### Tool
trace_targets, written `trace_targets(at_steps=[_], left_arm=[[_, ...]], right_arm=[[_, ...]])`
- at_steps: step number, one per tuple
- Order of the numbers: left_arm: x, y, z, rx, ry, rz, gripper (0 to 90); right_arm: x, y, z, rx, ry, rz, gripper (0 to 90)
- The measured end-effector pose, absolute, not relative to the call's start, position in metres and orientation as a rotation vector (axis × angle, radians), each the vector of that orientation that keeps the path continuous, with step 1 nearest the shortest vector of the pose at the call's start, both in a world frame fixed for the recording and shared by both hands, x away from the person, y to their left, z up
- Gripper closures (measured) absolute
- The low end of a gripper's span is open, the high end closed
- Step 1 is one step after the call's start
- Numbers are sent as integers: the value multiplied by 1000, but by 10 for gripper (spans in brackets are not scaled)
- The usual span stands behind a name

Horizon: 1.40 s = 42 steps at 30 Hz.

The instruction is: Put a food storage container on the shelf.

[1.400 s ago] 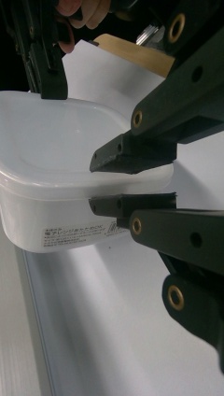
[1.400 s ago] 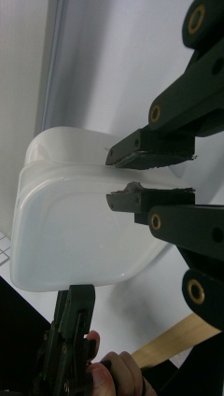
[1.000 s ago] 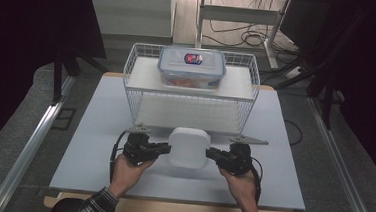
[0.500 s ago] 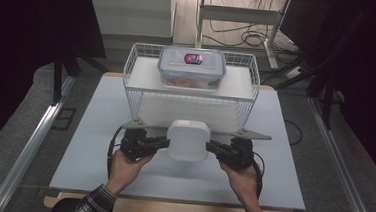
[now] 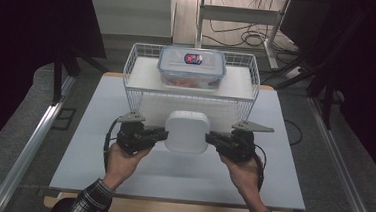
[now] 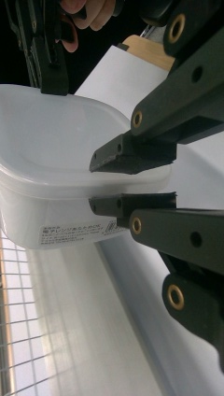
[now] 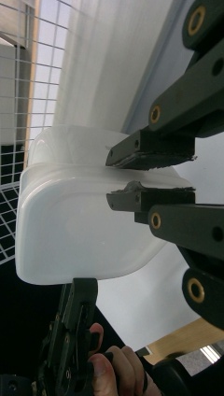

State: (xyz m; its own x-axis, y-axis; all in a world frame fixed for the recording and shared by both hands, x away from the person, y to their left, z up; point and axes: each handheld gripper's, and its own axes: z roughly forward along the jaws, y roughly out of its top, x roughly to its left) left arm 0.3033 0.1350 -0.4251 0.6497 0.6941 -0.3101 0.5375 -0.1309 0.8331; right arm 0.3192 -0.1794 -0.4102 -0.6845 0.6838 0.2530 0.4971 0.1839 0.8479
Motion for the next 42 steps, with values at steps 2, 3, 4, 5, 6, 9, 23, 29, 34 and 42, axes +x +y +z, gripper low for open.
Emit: trace_targets(at_steps=[2, 3, 4, 5, 6, 9, 23, 29, 34, 42], left_arm=[[304, 135, -421, 1795, 984, 193, 789], [304, 135, -419, 1793, 983, 195, 789], [304, 135, -417, 1792, 981, 202, 789], [304, 135, -415, 1794, 976, 207, 789], [304, 135, -413, 1792, 976, 207, 789], [305, 135, -406, 1792, 969, 224, 788], [311, 137, -376, 1770, 949, 279, 788], [313, 136, -363, 1763, 938, 290, 789], [315, 136, -350, 1755, 931, 297, 789], [319, 137, -331, 1747, 920, 315, 788]], right_arm=[[320, -179, -407, 1142, 2265, 1515, 782], [320, -179, -405, 1140, 2263, 1517, 782], [320, -179, -403, 1134, 2261, 1517, 782], [321, -179, -400, 1129, 2260, 1516, 782], [321, -179, -399, 1126, 2257, 1520, 782], [322, -179, -393, 1120, 2248, 1529, 782], [332, -177, -363, 1088, 2216, 1561, 782], [335, -177, -351, 1078, 2202, 1573, 781], [337, -178, -340, 1070, 2189, 1590, 781], [342, -178, -321, 1055, 2172, 1613, 781]])
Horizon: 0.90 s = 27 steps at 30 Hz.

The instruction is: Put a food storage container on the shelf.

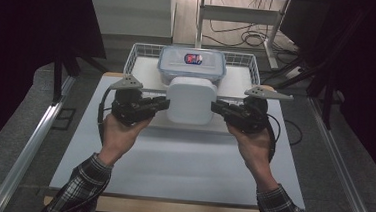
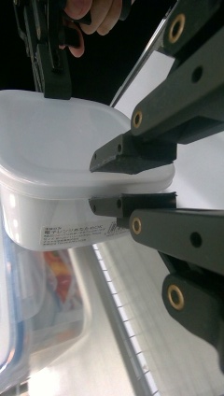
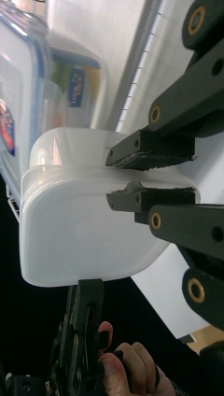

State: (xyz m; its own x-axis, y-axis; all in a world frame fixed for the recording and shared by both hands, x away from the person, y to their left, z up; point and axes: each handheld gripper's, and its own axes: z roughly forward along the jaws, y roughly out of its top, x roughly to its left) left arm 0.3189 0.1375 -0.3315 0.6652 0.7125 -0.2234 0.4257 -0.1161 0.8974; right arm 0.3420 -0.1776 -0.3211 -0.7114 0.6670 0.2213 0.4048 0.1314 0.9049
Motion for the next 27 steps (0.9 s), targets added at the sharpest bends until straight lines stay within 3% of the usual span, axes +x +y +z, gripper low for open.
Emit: trace_targets(at_steps=[27], left_arm=[[347, 148, -266, 1708, 912, 344, 789]], right_arm=[[367, -165, -256, 1002, 2089, 1656, 780]])
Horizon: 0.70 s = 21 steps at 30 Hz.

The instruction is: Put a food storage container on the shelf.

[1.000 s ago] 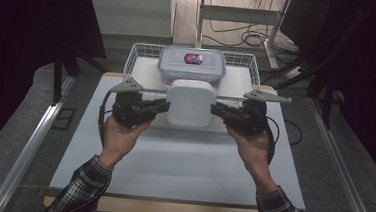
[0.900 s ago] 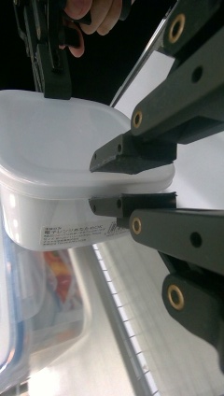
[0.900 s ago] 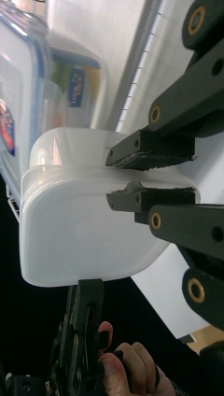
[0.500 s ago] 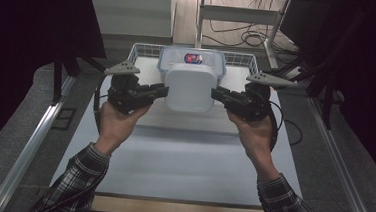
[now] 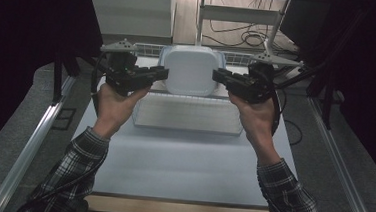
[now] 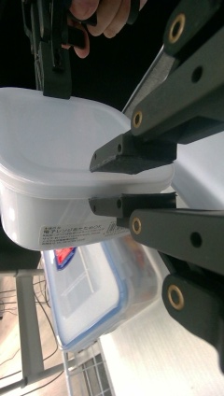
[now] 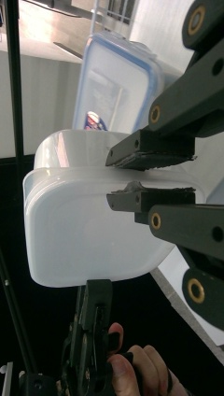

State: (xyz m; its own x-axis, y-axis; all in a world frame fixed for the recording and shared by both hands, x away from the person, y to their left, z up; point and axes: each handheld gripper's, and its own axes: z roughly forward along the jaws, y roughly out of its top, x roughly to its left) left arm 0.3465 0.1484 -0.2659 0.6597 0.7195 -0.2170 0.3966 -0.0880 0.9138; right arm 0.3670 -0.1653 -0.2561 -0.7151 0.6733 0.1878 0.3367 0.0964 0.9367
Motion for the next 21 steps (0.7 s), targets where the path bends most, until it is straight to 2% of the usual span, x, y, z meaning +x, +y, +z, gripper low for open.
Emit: trace_targets(at_steps=[21], left_arm=[[392, 151, -248, 1703, 965, 294, 785]], right_arm=[[415, -160, -241, 1087, 2087, 1653, 767]])
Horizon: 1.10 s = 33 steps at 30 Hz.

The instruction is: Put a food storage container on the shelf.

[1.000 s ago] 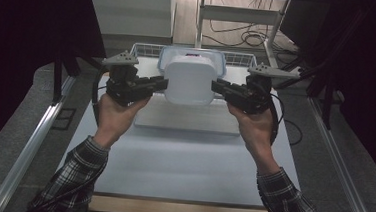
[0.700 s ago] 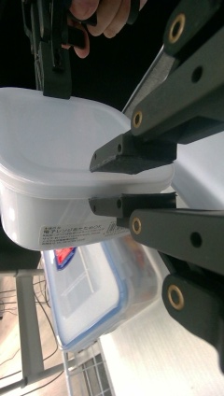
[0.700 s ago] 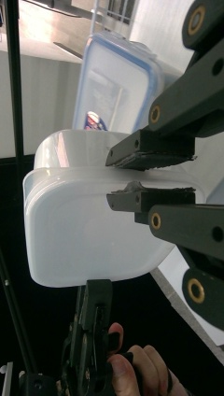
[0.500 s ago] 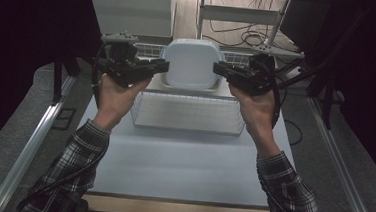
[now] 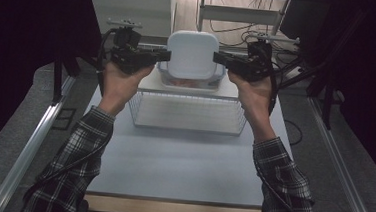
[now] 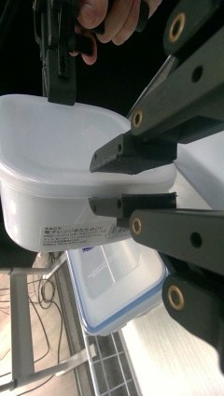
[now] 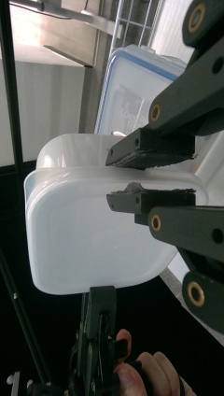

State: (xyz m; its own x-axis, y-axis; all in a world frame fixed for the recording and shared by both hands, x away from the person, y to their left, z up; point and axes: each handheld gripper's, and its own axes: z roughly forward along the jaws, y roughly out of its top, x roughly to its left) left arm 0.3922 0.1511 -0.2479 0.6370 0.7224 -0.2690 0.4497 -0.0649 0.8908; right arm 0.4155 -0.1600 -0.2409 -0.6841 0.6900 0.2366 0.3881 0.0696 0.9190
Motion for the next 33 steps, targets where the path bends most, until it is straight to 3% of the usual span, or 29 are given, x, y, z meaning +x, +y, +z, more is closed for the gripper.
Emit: trace_targets(at_steps=[24, 33], left_arm=[[422, 143, -248, 1722, 994, 313, 689], [429, 140, -251, 1727, 1001, 355, 587]], right_arm=[[443, -151, -240, 1158, 2063, 1604, 670], [448, -145, -244, 1165, 2053, 1544, 619]])
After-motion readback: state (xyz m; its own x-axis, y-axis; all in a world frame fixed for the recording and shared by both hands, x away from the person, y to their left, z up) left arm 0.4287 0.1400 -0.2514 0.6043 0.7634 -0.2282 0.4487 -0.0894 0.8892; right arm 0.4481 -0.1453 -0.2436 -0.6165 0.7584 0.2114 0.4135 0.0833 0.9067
